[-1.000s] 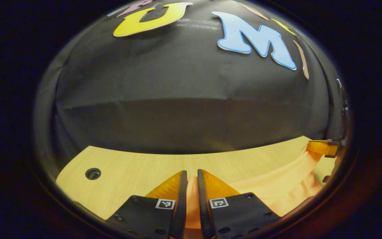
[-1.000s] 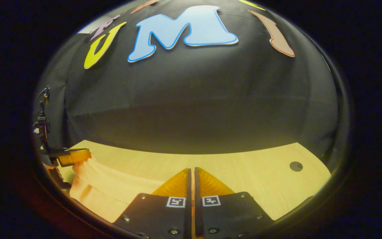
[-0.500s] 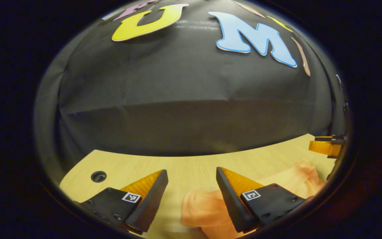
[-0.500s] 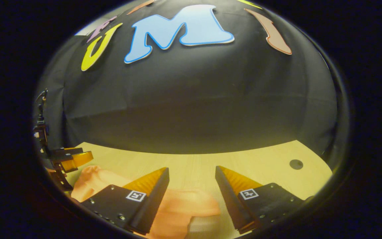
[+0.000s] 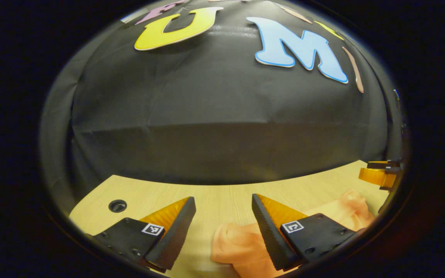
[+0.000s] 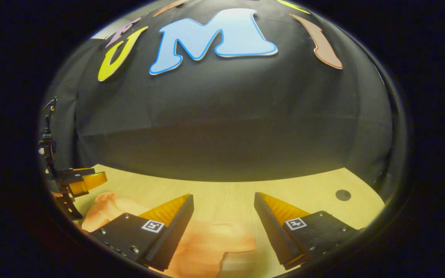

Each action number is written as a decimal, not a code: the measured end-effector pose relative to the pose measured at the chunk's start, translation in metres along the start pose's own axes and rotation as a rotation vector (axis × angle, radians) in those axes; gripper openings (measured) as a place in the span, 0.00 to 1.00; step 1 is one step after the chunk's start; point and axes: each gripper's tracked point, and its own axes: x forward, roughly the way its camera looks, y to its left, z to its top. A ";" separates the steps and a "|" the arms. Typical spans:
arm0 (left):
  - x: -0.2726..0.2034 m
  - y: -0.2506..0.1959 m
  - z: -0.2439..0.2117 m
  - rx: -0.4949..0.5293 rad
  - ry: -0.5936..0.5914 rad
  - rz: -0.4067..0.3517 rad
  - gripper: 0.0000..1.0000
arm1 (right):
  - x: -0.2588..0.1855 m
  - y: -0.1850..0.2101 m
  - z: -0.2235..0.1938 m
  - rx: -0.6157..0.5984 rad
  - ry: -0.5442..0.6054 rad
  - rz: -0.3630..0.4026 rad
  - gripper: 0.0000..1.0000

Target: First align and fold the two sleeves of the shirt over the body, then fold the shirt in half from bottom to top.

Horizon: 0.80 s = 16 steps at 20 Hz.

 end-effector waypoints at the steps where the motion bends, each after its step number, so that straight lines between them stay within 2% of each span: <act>1: -0.004 -0.001 0.002 -0.005 0.002 0.008 0.96 | -0.005 0.002 0.006 -0.010 -0.013 0.001 0.98; 4: -0.019 -0.008 0.012 -0.048 0.002 0.006 0.96 | -0.023 0.010 0.028 -0.028 -0.058 0.004 0.95; 5: -0.024 -0.013 0.014 -0.053 0.002 0.000 0.96 | -0.030 0.013 0.036 -0.027 -0.067 0.004 0.98; 7: -0.039 -0.022 0.023 -0.043 -0.008 -0.003 0.96 | -0.044 0.022 0.049 -0.023 -0.083 0.018 0.98; 16: -0.167 -0.061 0.054 -0.031 -0.083 -0.051 0.96 | -0.154 0.052 0.078 -0.053 -0.168 0.035 0.98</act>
